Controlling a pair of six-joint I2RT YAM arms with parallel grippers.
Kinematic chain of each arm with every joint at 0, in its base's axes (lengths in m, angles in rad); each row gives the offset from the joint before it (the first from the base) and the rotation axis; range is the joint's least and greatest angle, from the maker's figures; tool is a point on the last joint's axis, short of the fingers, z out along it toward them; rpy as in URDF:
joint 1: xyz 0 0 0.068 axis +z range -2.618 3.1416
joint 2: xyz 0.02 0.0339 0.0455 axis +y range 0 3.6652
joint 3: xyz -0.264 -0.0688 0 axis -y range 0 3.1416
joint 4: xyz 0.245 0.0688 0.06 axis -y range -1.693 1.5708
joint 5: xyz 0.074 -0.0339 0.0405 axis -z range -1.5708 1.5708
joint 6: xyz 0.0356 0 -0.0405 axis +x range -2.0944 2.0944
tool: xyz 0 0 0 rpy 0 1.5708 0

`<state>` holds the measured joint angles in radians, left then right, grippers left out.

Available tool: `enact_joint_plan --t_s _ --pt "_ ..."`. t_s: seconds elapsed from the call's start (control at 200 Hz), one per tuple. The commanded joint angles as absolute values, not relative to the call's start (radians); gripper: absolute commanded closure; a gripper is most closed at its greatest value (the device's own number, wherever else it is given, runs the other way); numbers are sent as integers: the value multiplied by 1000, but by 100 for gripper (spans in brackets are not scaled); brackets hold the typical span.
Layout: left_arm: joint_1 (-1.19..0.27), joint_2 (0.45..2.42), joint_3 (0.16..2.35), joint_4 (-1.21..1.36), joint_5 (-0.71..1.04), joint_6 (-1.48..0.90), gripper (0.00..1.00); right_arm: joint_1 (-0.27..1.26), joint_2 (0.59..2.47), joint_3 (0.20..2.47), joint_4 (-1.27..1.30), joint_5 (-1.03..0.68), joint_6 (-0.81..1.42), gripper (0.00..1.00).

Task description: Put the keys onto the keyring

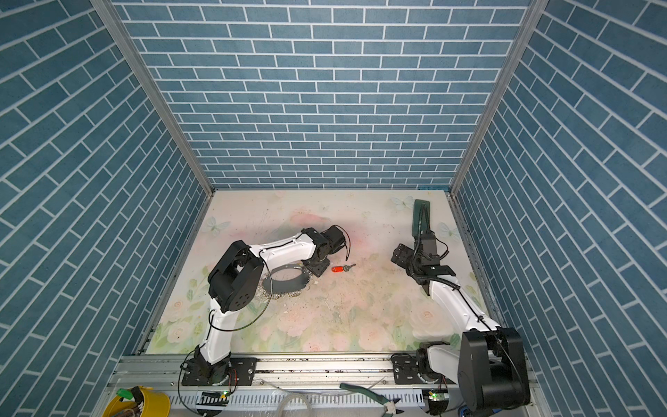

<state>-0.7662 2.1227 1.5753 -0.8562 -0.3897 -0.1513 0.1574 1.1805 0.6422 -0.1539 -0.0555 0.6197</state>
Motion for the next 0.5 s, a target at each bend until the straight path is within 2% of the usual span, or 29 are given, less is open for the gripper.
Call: enact_joint_plan --t_s 0.0,0.175,0.24,0.37,0.495 --pt "-741 2118 1584 -850 -448 -151 26 163 1154 656 -178 -37 591 15" --pt "-738 2036 1542 -798 -340 -177 25 163 1150 657 -180 -48 595 16" --pt "-738 1987 1503 -766 -290 -194 25 163 1152 655 -160 -81 583 20" --pt "-718 1860 1399 -697 -216 -226 24 184 1166 652 -80 -268 542 27" --pt "-655 1706 1251 -587 -142 -284 25 275 1220 689 -36 -397 484 33"
